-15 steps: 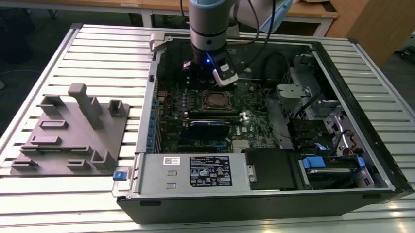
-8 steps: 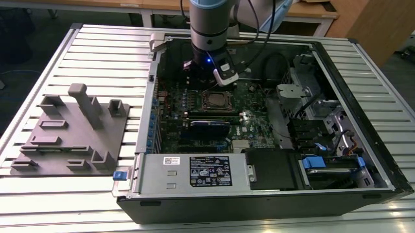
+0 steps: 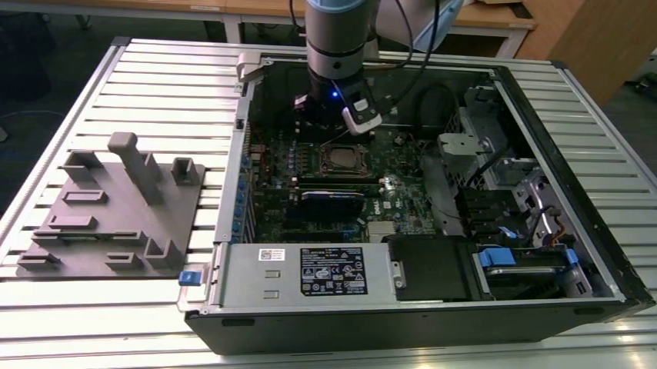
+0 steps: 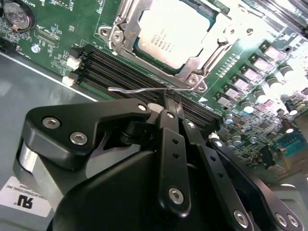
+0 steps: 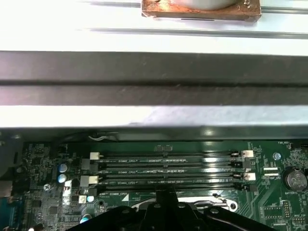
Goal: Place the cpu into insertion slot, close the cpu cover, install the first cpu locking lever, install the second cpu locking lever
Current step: 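Install the first cpu locking lever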
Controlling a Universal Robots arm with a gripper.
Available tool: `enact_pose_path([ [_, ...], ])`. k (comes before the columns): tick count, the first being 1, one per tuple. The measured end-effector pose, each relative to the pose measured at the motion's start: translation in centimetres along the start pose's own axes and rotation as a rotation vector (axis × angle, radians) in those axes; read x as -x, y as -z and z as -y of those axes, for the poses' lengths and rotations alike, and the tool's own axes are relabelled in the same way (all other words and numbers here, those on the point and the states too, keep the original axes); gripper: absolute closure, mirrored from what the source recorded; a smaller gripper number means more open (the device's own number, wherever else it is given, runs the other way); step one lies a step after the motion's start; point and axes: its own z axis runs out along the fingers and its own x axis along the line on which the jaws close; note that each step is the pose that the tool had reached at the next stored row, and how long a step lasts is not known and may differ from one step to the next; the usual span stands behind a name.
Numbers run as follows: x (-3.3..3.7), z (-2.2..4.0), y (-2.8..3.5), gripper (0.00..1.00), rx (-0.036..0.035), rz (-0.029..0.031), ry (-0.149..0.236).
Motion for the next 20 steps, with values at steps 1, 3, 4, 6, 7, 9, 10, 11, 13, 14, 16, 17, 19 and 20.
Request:
enact_pose_path([
  [1, 0.09, -0.05, -0.03, 0.89, 0.0001, -0.0001, 0.001],
  [3, 0.24, -0.15, -0.1, 0.89, 0.0002, -0.0004, 0.002],
  [4, 0.31, -0.21, -0.14, 0.89, 0.0002, -0.0006, 0.003],
  [6, 0.39, -0.27, -0.2, 0.89, 0.0008, -0.0008, 0.004],
  [7, 0.42, -0.31, -0.23, 0.89, 0.0013, -0.0009, 0.004],
  [9, 0.45, -0.38, -0.27, 0.89, 0.0036, -0.0014, 0.006],
  [10, 0.45, -0.42, -0.28, 0.89, 0.006, -0.0019, 0.007],
  [11, 0.45, -0.46, -0.3, 0.89, 0.0093, -0.0021, 0.008],
  [13, 0.46, -0.5, -0.34, 0.89, 0.0124, -0.0022, 0.009],
  [14, 0.46, -0.5, -0.35, 0.89, 0.0123, -0.0023, 0.009],
  [16, 0.47, -0.49, -0.4, 0.89, 0.0112, -0.0024, 0.009],
  [17, 0.47, -0.49, -0.42, 0.89, 0.0083, -0.0025, 0.009],
  [19, 0.47, -0.48, -0.44, 0.89, -0.0024, -0.0022, 0.01],
  [20, 0.47, -0.48, -0.44, 0.89, -0.0076, -0.0021, 0.01],
])
